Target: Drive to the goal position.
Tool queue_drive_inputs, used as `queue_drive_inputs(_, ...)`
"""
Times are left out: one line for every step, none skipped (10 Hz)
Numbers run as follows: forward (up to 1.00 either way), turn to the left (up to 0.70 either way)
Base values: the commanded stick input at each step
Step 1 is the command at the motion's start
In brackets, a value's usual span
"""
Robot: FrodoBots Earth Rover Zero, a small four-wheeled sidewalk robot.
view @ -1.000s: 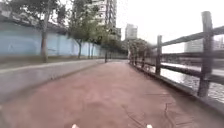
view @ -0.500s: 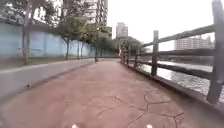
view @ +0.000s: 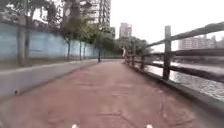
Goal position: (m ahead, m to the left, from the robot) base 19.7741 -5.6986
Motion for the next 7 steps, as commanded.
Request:
queue_drive_inputs(1.00, 0.00)
queue_drive_inputs(1.00, 0.00)
queue_drive_inputs(1.00, 0.00)
queue_drive_inputs(1.00, 0.00)
queue_drive_inputs(1.00, 0.00)
queue_drive_inputs(1.00, 0.00)
queue_drive_inputs(1.00, 0.00)
